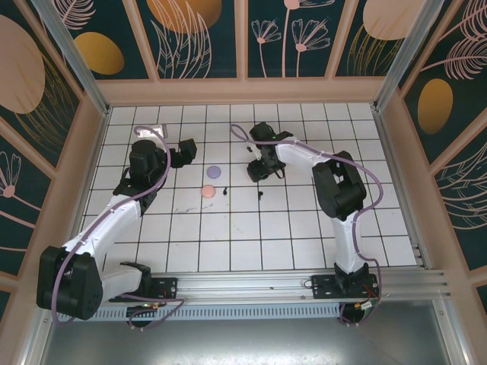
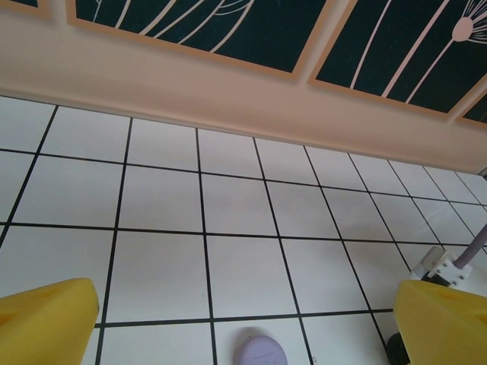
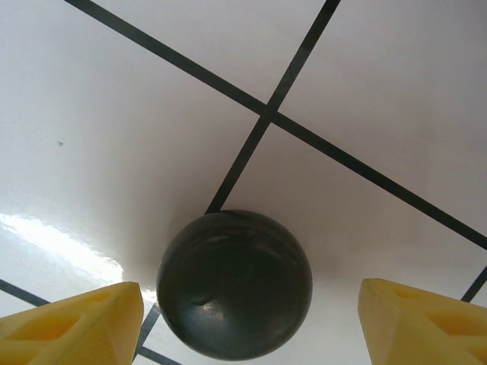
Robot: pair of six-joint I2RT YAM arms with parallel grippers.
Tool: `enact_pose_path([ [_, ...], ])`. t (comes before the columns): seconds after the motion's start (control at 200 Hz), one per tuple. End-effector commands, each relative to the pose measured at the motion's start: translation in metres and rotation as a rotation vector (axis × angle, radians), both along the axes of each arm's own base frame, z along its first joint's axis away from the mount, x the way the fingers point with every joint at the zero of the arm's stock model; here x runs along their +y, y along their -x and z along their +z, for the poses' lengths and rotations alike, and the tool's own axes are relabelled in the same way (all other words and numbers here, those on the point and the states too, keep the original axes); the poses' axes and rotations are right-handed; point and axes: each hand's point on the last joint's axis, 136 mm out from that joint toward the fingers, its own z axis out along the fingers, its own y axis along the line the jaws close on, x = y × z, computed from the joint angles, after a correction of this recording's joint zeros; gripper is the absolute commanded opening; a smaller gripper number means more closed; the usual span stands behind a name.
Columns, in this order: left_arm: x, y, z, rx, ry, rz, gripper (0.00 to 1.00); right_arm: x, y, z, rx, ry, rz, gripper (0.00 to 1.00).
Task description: Insert the wireless bluetooth earbuds into the charging case
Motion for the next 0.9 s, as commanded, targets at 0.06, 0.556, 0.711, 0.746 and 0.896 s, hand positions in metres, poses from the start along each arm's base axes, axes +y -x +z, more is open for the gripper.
enact_pose_path([
  [0.06,-0.007,-0.006,0.013,-0.026,0.022,-0.036,0.99,0.002,-0.003,-0.012,0.018,0.033,0.014,0.74],
  [0.556,-0.012,-0.005,0.016,-0.035,0.052,-0.061,0.99,0.0,0.003,-0.022,0.057,0.035,-0.013,0.55],
  [0.711,-0.015,-0.005,0.015,-0.033,0.069,-0.073,0.99,-0.004,0.011,-0.02,0.064,0.017,-0.068,0.4],
  [0.746,-0.016,-0.006,0.014,-0.03,0.075,-0.077,0.99,-0.005,0.01,-0.018,0.06,0.011,-0.09,0.38],
  [0.896,-0.02,-0.005,0.012,-0.026,0.099,-0.094,0.99,-0.009,0.008,-0.007,0.037,-0.022,-0.191,0.35],
])
